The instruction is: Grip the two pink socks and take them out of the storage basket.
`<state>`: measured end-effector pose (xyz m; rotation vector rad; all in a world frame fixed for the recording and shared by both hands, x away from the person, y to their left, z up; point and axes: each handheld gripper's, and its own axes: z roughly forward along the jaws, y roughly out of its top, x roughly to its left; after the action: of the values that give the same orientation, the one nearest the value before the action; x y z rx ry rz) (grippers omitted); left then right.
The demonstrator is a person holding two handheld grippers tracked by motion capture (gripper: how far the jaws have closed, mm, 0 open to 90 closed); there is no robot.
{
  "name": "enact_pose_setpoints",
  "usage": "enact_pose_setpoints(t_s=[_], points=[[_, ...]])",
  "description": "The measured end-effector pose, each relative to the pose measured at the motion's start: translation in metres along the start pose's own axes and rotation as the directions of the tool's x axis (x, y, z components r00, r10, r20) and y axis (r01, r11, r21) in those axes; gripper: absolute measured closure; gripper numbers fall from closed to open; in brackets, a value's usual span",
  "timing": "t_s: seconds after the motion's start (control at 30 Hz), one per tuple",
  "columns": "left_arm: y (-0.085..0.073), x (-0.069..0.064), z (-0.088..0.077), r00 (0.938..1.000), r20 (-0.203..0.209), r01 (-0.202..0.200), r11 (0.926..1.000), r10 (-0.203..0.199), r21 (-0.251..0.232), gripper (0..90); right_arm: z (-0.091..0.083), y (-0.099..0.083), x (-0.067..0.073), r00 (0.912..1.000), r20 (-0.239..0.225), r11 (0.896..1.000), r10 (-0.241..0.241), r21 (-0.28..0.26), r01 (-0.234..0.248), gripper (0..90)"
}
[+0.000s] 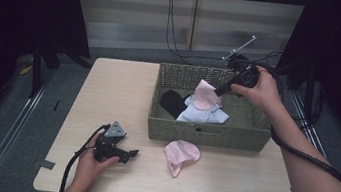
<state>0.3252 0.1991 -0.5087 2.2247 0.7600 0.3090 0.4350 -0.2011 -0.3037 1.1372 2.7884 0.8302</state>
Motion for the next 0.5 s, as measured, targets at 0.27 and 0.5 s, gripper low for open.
enact_pose_setpoints(t_s=[0.27,0.5], points=[[0.0,0.0,0.0,1.0,0.0,0.0,1.0,0.0,0.0,15.7,-0.014,-0.001,0.011,0.9992,-0.02,0.999,-0.035,-0.016,0.035,87.1],[0.0,0.0,0.0,1.0,-0.001,0.0,1.0,0.0,-0.003,15.7,-0.025,-0.004,0.017,0.9978,-0.04,0.998,-0.054,-0.039,0.052,87.1]])
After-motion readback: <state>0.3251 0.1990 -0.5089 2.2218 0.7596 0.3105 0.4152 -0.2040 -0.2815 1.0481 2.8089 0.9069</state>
